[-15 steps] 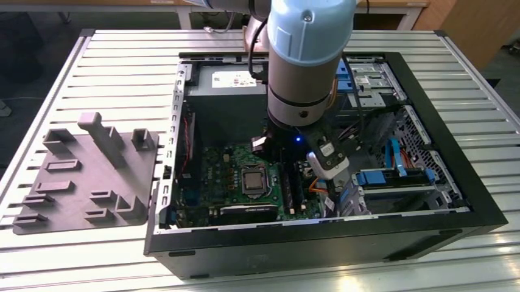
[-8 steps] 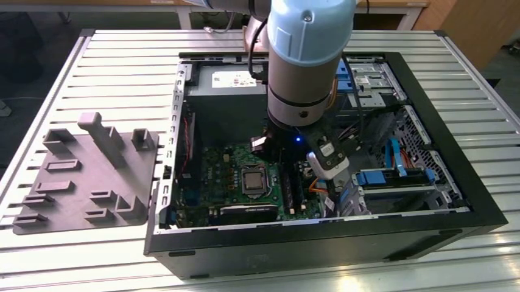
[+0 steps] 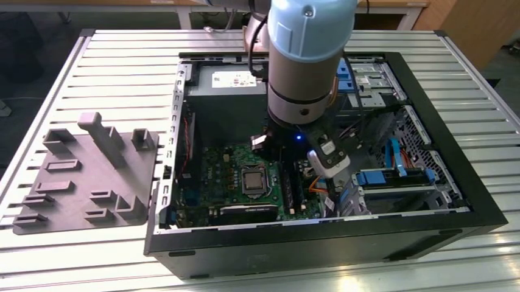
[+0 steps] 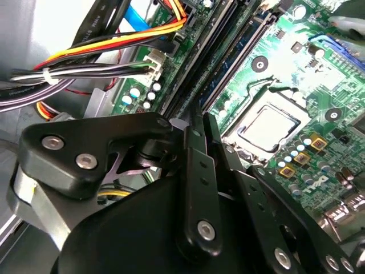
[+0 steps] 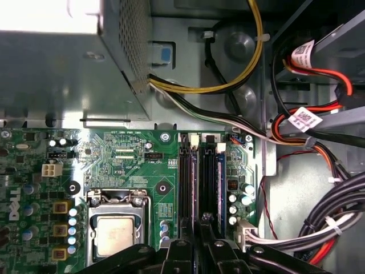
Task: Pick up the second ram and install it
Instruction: 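Insert the second ram into the second slot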
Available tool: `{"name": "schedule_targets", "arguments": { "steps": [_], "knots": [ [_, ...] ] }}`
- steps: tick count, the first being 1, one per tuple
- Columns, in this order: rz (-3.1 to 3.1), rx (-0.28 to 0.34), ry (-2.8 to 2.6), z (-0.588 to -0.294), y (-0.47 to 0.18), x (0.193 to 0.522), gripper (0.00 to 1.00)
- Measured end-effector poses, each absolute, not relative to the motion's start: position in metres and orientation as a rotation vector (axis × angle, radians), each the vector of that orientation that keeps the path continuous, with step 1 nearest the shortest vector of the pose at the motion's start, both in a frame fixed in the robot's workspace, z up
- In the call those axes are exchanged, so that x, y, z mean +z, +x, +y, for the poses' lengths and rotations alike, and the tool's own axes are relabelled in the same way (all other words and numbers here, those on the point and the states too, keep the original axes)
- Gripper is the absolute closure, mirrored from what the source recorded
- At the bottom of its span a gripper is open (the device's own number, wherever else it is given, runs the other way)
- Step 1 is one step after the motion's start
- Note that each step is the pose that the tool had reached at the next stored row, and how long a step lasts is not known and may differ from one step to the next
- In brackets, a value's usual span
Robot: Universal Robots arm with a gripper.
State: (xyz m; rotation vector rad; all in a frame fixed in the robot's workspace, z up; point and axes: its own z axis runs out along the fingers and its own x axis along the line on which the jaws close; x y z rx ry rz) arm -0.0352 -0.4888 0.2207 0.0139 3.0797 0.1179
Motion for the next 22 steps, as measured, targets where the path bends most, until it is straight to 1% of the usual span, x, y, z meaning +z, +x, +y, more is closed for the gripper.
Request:
{"name": "schedule_targets", "arguments": {
  "steps": [7,16,17,22],
  "knots": [
    [3.08,0.118,0.014,-0.489,-0.035,0.238,0.81],
    [3.08,0.118,0.014,-0.489,-0.035,0.239,0.81],
    [3.08,0.118,0.014,-0.489,-0.035,0.239,0.89],
    [3.08,0.118,0.014,-0.489,-0.035,0.239,0.89]
  ]
}}
